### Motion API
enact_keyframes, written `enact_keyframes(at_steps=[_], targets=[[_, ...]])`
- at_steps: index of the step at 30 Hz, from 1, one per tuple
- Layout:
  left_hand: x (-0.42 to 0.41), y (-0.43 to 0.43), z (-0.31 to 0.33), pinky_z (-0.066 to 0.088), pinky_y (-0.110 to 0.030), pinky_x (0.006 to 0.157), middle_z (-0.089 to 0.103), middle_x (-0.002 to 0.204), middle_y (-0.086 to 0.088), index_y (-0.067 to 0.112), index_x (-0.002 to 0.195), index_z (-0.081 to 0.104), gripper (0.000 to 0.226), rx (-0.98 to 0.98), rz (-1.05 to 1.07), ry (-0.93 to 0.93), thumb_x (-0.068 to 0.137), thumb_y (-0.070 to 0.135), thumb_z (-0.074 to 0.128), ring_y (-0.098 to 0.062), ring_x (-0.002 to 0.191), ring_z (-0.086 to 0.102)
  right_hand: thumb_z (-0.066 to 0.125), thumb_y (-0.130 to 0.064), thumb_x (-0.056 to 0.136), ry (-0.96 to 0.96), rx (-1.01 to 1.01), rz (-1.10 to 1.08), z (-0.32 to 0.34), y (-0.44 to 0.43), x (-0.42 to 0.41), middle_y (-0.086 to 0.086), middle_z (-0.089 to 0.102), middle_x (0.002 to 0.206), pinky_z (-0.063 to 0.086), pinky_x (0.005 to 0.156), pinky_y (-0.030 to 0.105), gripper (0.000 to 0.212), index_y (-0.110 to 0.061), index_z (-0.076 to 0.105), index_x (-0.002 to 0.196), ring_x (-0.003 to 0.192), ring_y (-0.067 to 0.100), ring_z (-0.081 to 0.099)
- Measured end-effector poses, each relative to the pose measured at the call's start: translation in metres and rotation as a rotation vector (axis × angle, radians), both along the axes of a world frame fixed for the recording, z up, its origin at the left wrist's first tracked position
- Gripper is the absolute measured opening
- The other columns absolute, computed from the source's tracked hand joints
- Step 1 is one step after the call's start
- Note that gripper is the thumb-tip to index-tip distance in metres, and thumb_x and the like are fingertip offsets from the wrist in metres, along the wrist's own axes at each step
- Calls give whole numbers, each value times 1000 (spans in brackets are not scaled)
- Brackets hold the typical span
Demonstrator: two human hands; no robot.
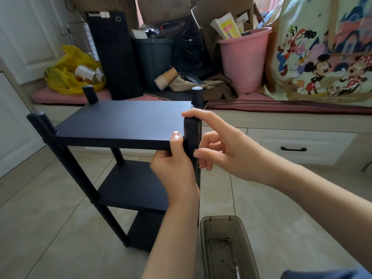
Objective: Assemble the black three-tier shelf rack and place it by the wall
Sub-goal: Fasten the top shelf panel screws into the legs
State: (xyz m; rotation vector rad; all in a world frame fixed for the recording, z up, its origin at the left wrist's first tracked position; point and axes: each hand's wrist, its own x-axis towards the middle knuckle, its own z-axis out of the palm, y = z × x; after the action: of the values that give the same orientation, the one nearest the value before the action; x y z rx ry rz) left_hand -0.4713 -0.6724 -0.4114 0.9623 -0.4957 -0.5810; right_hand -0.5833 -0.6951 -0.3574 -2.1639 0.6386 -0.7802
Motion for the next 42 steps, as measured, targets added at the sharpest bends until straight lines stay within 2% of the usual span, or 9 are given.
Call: enact_keyframes(at_steps=[6, 11, 16, 20, 24, 27, 31, 38, 42], targets=[[1, 1, -3, 48, -15, 52, 60, 53, 10, 27, 52, 64, 46, 1, 2, -28, 97, 34, 60, -5, 56, 64, 68, -10, 92, 12, 6, -4, 7, -3, -3, 3, 64, 77, 57, 72, 25, 66, -45, 40, 140, 69, 18, 69], [4, 2, -2, 47, -14, 49, 61, 53, 7, 17, 61, 61, 39, 19, -3, -35, 99, 27, 60, -5, 54, 65, 64, -6, 94, 78, 28, 48, 13, -3, -4, 2, 65, 79, 60, 81, 36, 69, -47, 37, 142, 73, 21, 71], [5, 6, -6, 47, -13, 49, 59, 51, 7, 22, 53, 60, 47, 42, -27, -43, 100, 26, 59, -6, 51, 62, 63, -3, 94, 94, -16, 25, 14, -1, -2, 5, 64, 77, 58, 79, 29, 65, -41, 38, 141, 71, 21, 69], [7, 9, -11, 48, -14, 51, 57, 54, 3, 22, 56, 57, 50, 25, -50, -64, 98, 48, 57, -8, 54, 61, 66, -6, 93, 82, -14, 18, 12, -1, -2, 4, 66, 77, 57, 75, 26, 64, -41, 40, 140, 69, 21, 69], [9, 12, -10, 48, -13, 52, 55, 56, -1, 11, 65, 55, 65, 37, -79, -77, 73, 75, 53, -10, 54, 59, 67, -8, 93, 83, -25, 8, 12, -1, -1, 3, 67, 76, 60, 76, 33, 65, -45, 39, 139, 69, 22, 70], [11, 12, -8, 49, -14, 52, 54, 55, 2, 16, 60, 55, 62, 31, -106, -68, 70, 77, 54, -9, 53, 58, 65, -7, 94, 86, -43, 5, 12, -1, 0, 3, 66, 77, 60, 78, 38, 65, -46, 38, 139, 70, 22, 69], [13, 10, -8, 49, -15, 54, 52, 55, 0, 22, 54, 56, 59, 15, -143, -39, 66, 80, 56, -11, 54, 55, 63, -7, 95, 88, -82, -4, 9, -2, 3, 4, 64, 77, 58, 79, 36, 65, -44, 36, 141, 69, 22, 68], [14, 9, -8, 53, -20, 58, 53, 67, -8, 16, 65, 59, 68, 13, -161, 0, 61, 84, 58, -21, 65, 56, 61, -9, 96, 101, -135, -12, 9, -1, 2, 3, 64, 75, 57, 75, 29, 65, -42, 33, 145, 66, 20, 65], [14, 10, -6, 52, -18, 57, 54, 65, -5, 15, 66, 57, 69, 19, -171, 23, 60, 83, 59, -15, 62, 58, 65, -15, 94, 99, -170, -37, 7, -1, 2, -3, 66, 75, 57, 72, 29, 67, -45, 32, 145, 65, 18, 65]])
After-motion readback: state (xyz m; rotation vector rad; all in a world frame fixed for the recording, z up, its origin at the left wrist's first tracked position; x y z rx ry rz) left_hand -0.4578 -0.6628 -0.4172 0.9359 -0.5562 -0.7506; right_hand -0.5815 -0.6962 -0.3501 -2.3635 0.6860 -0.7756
